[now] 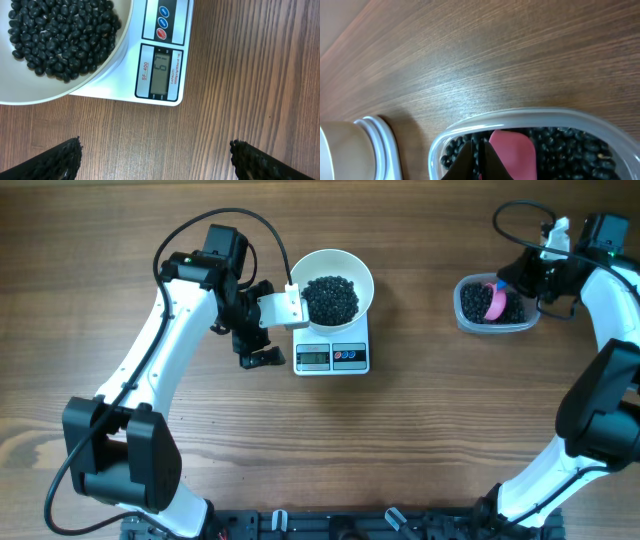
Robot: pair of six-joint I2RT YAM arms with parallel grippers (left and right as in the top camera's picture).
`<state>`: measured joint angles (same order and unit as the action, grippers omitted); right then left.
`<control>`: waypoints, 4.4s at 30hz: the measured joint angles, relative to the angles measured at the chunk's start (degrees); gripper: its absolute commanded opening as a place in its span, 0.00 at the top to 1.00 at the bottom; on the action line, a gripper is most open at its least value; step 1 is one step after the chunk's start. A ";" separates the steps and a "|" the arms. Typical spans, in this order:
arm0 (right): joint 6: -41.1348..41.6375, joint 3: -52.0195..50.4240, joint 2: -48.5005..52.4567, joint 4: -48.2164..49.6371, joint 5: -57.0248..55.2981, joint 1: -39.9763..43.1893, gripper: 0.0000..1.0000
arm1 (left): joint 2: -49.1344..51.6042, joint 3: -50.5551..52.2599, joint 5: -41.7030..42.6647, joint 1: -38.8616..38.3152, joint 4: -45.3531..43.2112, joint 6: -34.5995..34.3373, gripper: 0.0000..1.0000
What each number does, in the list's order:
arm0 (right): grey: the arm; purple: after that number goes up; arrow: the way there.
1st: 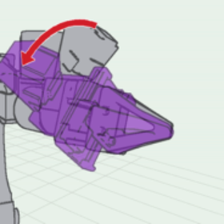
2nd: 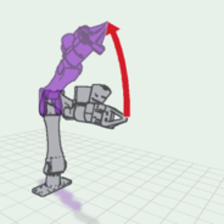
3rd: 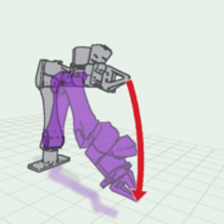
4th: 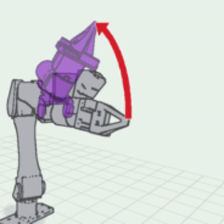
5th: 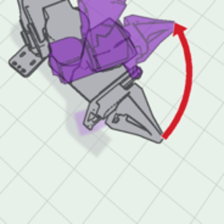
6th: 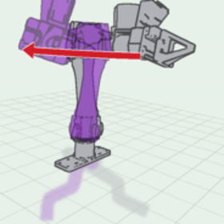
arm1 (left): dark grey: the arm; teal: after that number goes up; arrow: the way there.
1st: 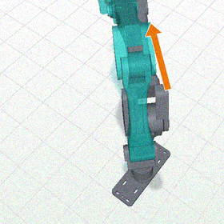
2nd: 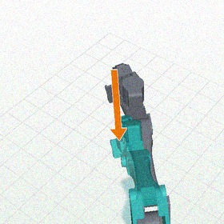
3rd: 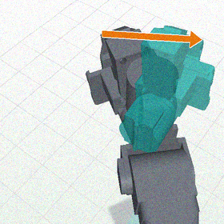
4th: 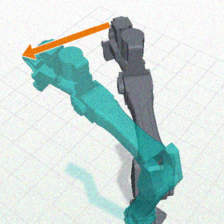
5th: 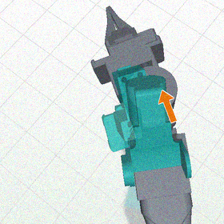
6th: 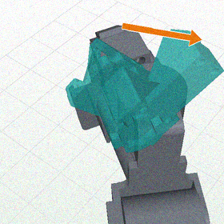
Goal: Scoop item into bowl and weigh 150g on scale
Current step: 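Dig the pink scoop into the beans with the right gripper, then lift the filled scoop with the right gripper over the white bowl, then tip the scoop with the right gripper to pour beans into the bowl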
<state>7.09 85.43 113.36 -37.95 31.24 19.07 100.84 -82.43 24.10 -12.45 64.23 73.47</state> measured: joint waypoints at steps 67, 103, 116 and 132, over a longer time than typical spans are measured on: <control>11.61 -1.01 0.02 11.82 30.32 6.80 0.96 | 0.00 -0.02 0.00 0.00 0.00 0.00 0.00; 6.71 -1.14 0.04 34.45 36.39 -25.68 0.96 | 0.00 0.00 0.00 0.00 0.00 0.00 0.00; -11.63 -1.14 0.04 34.60 38.91 -25.68 0.96 | 0.00 0.00 0.00 0.00 0.00 0.00 0.00; -32.70 -1.14 0.04 34.64 38.80 -25.68 0.96 | 0.00 0.00 0.00 0.00 0.00 0.00 0.00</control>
<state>-25.61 84.29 113.40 -3.31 70.04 -6.61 100.84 -82.43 24.10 -12.45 64.23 73.47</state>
